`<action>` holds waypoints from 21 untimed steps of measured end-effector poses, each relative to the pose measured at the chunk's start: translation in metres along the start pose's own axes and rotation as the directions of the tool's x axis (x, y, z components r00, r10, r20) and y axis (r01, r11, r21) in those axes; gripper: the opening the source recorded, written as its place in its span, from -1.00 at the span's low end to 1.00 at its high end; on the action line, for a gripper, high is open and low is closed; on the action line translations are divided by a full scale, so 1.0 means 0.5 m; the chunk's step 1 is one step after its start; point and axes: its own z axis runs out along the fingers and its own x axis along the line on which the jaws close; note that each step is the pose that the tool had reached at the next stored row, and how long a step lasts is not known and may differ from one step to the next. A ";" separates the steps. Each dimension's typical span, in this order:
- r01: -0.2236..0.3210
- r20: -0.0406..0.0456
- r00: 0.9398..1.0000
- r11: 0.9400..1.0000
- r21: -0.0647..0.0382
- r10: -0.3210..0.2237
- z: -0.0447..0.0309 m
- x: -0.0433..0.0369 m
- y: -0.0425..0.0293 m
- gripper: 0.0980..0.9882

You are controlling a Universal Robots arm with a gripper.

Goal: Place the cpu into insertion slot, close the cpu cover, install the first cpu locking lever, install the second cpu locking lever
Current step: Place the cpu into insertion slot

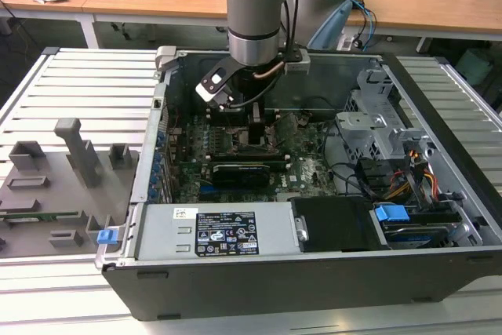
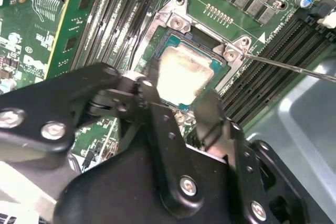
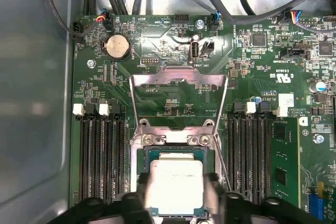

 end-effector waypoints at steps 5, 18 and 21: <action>0.000 0.000 1.000 1.000 0.000 0.000 -0.003 0.000 0.000 -0.83; 0.000 0.000 1.000 1.000 0.000 0.000 -0.010 0.000 0.001 -0.97; 0.000 0.000 1.000 1.000 0.000 0.000 -0.013 0.000 0.001 -0.97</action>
